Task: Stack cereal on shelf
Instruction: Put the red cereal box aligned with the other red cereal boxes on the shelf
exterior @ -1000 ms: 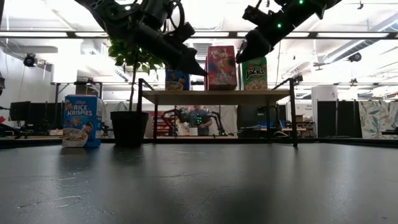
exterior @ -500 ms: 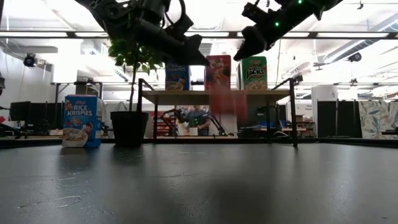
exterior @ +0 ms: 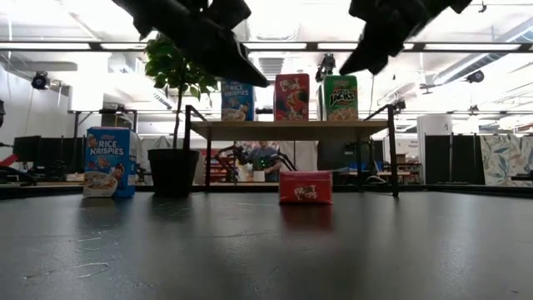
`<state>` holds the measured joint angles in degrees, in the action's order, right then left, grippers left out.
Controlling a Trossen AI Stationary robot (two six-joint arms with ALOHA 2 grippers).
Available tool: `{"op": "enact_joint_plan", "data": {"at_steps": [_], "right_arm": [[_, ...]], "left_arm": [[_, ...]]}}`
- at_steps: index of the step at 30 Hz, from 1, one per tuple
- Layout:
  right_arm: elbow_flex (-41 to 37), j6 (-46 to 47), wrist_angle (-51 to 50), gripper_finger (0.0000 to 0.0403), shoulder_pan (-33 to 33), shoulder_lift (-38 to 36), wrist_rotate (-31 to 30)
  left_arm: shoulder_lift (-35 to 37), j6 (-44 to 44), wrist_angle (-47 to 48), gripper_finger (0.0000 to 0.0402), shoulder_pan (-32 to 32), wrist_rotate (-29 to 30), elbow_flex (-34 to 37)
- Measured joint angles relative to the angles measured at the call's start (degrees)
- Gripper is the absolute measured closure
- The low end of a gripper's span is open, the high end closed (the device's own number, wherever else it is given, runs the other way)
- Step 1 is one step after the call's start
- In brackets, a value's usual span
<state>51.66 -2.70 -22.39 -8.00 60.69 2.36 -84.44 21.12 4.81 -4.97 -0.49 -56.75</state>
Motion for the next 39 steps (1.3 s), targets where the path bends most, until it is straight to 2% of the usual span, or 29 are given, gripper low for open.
{"op": "enact_joint_plan", "data": {"at_steps": [4,8,15,19,24,33,39], "right_arm": [[-4.9,5.3,1.1,0.0394,2.5,1.3,0.1],[-10.4,9.8,6.0,0.0394,4.6,2.8,-2.5],[-18.3,11.3,19.1,0.0394,6.3,7.5,-7.9],[-19.9,11.2,24.1,0.0394,6.4,11.0,-9.9],[-20.0,10.7,29.6,0.0394,6.6,17.0,-10.1],[-19.5,10.4,36.1,0.0394,6.6,26.4,-10.5],[-19.0,10.6,40.9,0.0394,7.5,29.8,-10.0]], "left_arm": [[-1.2,-0.4,0.7,0.0318,4.6,-0.1,1.3],[-2.0,-3.0,-2.4,0.0318,6.9,0.9,5.1],[-6.2,-11.3,-23.8,0.0318,7.5,3.0,16.6],[-9.9,-13.8,-32.0,0.0318,7.6,5.7,19.5],[-15.2,-14.2,-33.4,0.0318,7.5,10.6,19.8],[-23.7,-14.1,-35.8,0.0318,7.3,11.8,15.1],[-24.1,-13.8,-34.8,0.0318,7.2,12.0,14.3]]}}
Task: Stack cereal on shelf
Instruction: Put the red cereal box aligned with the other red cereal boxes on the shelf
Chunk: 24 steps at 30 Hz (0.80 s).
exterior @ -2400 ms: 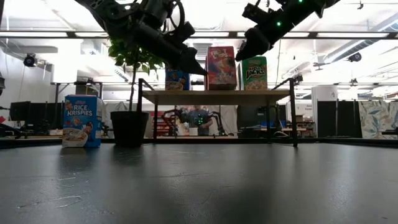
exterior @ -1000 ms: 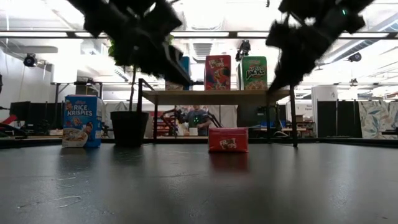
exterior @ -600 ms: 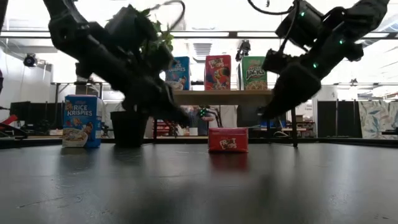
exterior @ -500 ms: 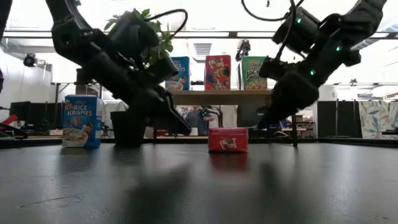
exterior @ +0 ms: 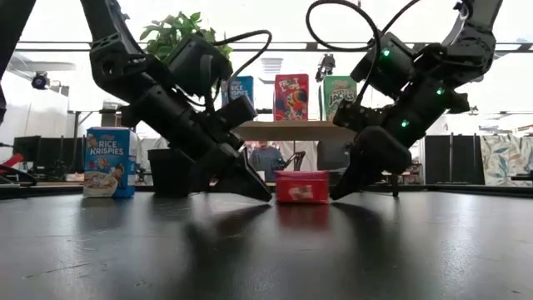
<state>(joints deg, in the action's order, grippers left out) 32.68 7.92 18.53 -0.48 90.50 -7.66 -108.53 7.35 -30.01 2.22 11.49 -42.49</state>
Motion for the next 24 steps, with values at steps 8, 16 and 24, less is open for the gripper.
{"op": "enact_joint_plan", "data": {"at_steps": [8,16,24], "right_arm": [[0.7,-0.5,1.3,0.0394,1.0,-0.4,-0.1],[0.6,-0.2,0.9,0.0394,1.6,-2.2,-0.1],[0.9,4.9,-2.5,0.0394,3.3,-7.7,0.7]], "left_arm": [[1.0,0.0,-0.2,0.0318,0.0,0.0,-0.7],[2.6,-2.4,0.7,0.0318,0.1,-0.6,-1.2],[9.9,-15.0,2.1,0.0318,0.1,-2.2,-1.0]]}}
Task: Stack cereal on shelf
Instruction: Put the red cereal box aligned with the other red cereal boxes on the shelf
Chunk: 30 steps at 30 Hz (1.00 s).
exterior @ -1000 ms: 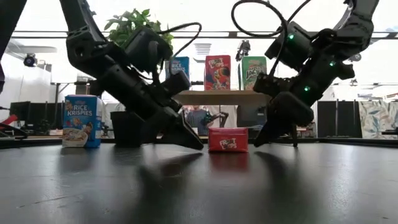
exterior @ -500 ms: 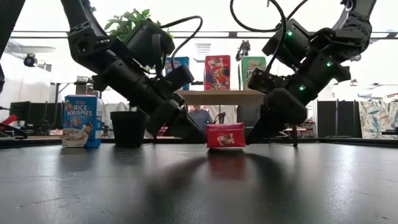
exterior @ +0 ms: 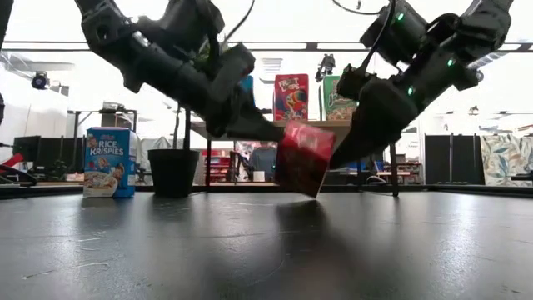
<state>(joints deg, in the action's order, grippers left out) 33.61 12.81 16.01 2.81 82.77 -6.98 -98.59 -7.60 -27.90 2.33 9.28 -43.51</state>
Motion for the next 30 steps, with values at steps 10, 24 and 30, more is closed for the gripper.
{"op": "enact_joint_plan", "data": {"at_steps": [10,24,30], "right_arm": [[0.2,9.2,-3.7,0.0394,0.6,-8.2,-0.2],[0.4,16.1,-4.7,0.0394,0.5,-8.6,-3.5],[0.6,17.7,-5.3,0.0394,0.5,-8.6,-4.7]], "left_arm": [[4.4,-16.7,1.0,0.0318,0.0,-1.5,0.0],[3.6,-31.7,-0.7,0.0318,-2.1,0.8,0.1],[3.2,-33.3,-0.5,0.0318,-3.2,1.0,0.1]]}}
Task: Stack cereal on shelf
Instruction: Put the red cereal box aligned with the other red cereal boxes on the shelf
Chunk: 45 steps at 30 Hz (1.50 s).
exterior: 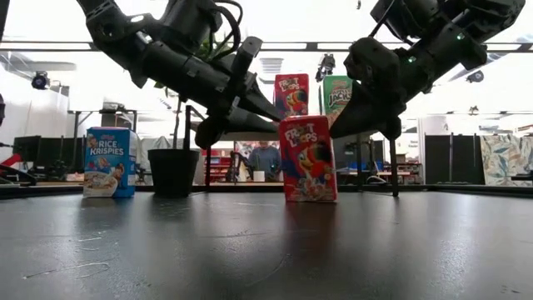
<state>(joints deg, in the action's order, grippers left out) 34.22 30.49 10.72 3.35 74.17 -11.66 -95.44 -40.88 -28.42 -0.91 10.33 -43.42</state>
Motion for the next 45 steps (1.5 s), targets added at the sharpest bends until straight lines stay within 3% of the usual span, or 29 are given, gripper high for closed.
{"op": "enact_joint_plan", "data": {"at_steps": [20,27,32,34,38,45], "right_arm": [[3.3,-0.4,-16.3,0.0394,-0.1,-7.6,-1.9],[5.8,-2.2,-17.9,0.0394,0.7,-9.0,-2.9],[5.9,-4.5,-19.4,0.0394,1.8,-7.9,-2.9],[5.9,-5.5,-21.0,0.0394,1.7,-6.6,-3.1],[5.8,-8.0,-22.0,0.0394,1.6,-2.1,-6.6],[5.8,-13.1,-17.7,0.0394,2.1,7.4,-6.4]], "left_arm": [[0.1,5.9,1.1,0.0318,-0.1,-1.0,0.0],[0.3,7.6,0.8,0.0318,0.0,-1.8,-0.5],[2.6,24.0,7.8,0.0318,0.5,-13.5,-0.7],[3.5,32.4,14.2,0.0318,1.5,-15.4,-0.7],[3.7,39.1,22.2,0.0318,2.5,-11.9,-0.6],[-0.2,41.8,17.2,0.0318,2.5,-2.5,1.7]]}}
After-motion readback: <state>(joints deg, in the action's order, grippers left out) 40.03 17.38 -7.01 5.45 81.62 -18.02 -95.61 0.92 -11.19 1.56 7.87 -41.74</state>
